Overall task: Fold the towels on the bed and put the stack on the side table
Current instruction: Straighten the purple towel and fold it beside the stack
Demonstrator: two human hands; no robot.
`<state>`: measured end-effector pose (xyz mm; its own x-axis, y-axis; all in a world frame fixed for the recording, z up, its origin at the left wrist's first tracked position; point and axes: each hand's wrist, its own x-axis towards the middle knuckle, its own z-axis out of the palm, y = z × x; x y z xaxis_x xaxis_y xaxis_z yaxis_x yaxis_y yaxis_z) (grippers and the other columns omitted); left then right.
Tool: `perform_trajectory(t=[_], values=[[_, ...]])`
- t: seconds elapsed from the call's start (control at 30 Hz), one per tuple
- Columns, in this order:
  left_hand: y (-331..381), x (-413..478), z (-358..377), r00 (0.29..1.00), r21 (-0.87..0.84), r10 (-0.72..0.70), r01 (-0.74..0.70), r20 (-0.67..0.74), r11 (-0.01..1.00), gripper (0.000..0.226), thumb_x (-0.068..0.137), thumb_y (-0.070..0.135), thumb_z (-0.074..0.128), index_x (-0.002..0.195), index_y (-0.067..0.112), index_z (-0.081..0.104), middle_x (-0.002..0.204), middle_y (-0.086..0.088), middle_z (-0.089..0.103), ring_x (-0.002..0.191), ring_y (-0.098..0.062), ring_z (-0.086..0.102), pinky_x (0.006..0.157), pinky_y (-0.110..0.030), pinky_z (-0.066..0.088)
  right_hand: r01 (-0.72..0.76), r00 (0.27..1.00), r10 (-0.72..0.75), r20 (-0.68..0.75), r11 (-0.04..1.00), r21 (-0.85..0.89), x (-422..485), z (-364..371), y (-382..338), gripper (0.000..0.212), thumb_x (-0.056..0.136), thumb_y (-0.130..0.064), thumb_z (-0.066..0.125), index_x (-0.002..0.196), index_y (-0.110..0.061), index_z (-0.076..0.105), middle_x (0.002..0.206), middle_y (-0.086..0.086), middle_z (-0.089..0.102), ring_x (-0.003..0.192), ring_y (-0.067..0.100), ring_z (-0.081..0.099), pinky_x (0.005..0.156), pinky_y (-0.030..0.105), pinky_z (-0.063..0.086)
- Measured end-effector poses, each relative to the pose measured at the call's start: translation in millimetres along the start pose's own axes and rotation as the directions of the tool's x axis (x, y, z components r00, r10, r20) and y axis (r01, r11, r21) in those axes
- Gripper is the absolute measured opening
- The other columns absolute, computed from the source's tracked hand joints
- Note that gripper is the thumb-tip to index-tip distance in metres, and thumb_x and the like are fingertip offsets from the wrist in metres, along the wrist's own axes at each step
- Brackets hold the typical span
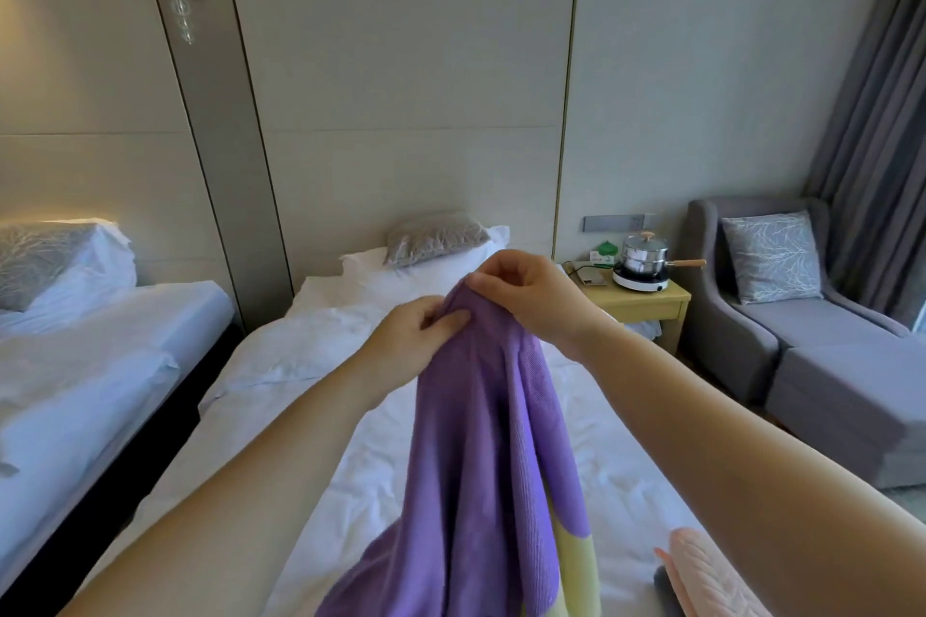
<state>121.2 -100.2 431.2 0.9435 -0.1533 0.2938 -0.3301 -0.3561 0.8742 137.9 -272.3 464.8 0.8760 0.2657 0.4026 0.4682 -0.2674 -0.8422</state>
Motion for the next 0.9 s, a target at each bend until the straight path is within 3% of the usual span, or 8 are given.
perform_trajectory(t=[0.17, 0.27, 0.43, 0.53, 0.6, 0.73, 0.8, 0.9], values=[[23, 17, -13, 0.988, -0.362, 0.057, -0.105, -0.141, 0.926, 0.018, 0.098, 0.022, 0.05, 0.094, 0.024, 0.067, 0.091, 0.007, 0.071, 0.087, -0.006, 0.063, 0.087, -0.026, 0.049, -0.173, 0.954, 0.175, 0.242, 0.984, -0.029, -22, -10, 38, 0.023, 0.082, -0.021, 0.074, 0.098, -0.009, 0.064, 0.092, 0.008, 0.064, 0.087, 0.015, 0.056, 0.087, 0.036, 0.048], [34, 22, -33, 0.983, -0.458, 0.05, -0.128, -0.179, 0.88, 0.026, 0.097, 0.024, 0.053, 0.081, 0.026, 0.072, 0.08, 0.011, 0.071, 0.075, -0.001, 0.063, 0.075, -0.018, 0.052, -0.271, 0.93, 0.261, 0.26, 0.963, 0.003, -34, -3, 61, 0.022, 0.089, -0.01, 0.065, 0.109, -0.001, 0.064, 0.099, 0.01, 0.067, 0.09, 0.015, 0.058, 0.089, 0.034, 0.049], [4, 19, -66, 0.948, -0.158, -0.078, 0.03, -0.31, 0.987, 0.013, 0.095, 0.032, 0.056, 0.09, 0.024, 0.065, 0.099, -0.002, 0.068, 0.091, -0.015, 0.062, 0.084, -0.034, 0.048, -0.269, 0.962, 0.27, 0.039, 0.963, -0.026, -18, -11, 48, 0.022, 0.092, -0.024, 0.06, 0.084, -0.003, 0.061, 0.07, -0.002, 0.055, 0.068, 0.013, 0.048, 0.062, 0.025, 0.038], [-24, 12, -59, 0.904, 0.245, -0.108, 0.225, -0.414, 0.943, 0.022, 0.089, 0.028, 0.063, 0.11, 0.021, 0.06, 0.115, -0.008, 0.06, 0.105, -0.025, 0.058, 0.094, -0.037, 0.046, -0.247, 0.968, 0.248, -0.035, 0.968, 0.033, -2, -10, 32, 0.025, 0.091, -0.025, 0.06, 0.087, 0.0, 0.062, 0.078, 0.005, 0.06, 0.074, 0.017, 0.053, 0.069, 0.033, 0.041], [-32, 1, -38, 0.942, 0.279, -0.113, 0.205, -0.315, 0.938, 0.042, 0.08, 0.042, 0.07, 0.116, 0.023, 0.057, 0.121, -0.006, 0.054, 0.105, -0.023, 0.056, 0.092, -0.033, 0.047, -0.264, 0.964, 0.266, -0.021, 0.963, 0.062, 5, -3, 23, 0.017, 0.091, -0.024, 0.061, 0.084, -0.009, 0.067, 0.083, 0.007, 0.064, 0.076, 0.018, 0.057, 0.07, 0.034, 0.046], [-24, -25, 8, 0.971, 0.097, -0.209, 0.198, 0.117, 0.975, 0.056, 0.058, 0.07, 0.07, 0.103, 0.039, 0.053, 0.108, 0.021, 0.059, 0.086, 0.008, 0.061, 0.064, -0.007, 0.046, -0.281, 0.959, 0.283, -0.016, 0.958, 0.065, 9, 12, 11, 0.016, 0.091, -0.024, 0.061, 0.081, -0.012, 0.064, 0.079, 0.009, 0.061, 0.073, 0.02, 0.054, 0.065, 0.033, 0.044], [-29, -29, 21, 0.954, 0.137, -0.24, 0.217, 0.18, 0.967, 0.053, 0.06, 0.064, 0.073, 0.102, 0.037, 0.053, 0.102, 0.022, 0.061, 0.083, 0.01, 0.061, 0.062, -0.008, 0.045, -0.294, 0.952, 0.304, -0.043, 0.942, 0.161, 10, 13, 7, 0.019, 0.093, -0.024, 0.059, 0.085, -0.008, 0.061, 0.08, 0.012, 0.055, 0.075, 0.023, 0.049, 0.069, 0.036, 0.04], [-39, -28, 34, 0.959, 0.186, -0.254, 0.228, 0.128, 0.956, 0.021, 0.081, 0.035, 0.068, 0.099, 0.028, 0.06, 0.094, 0.012, 0.066, 0.08, 0.004, 0.062, 0.067, -0.014, 0.05, -0.262, 0.945, 0.309, -0.109, 0.913, 0.313, 12, 2, 4, 0.021, 0.094, -0.022, 0.058, 0.091, -0.001, 0.063, 0.085, 0.015, 0.055, 0.08, 0.026, 0.05, 0.076, 0.04, 0.042]])
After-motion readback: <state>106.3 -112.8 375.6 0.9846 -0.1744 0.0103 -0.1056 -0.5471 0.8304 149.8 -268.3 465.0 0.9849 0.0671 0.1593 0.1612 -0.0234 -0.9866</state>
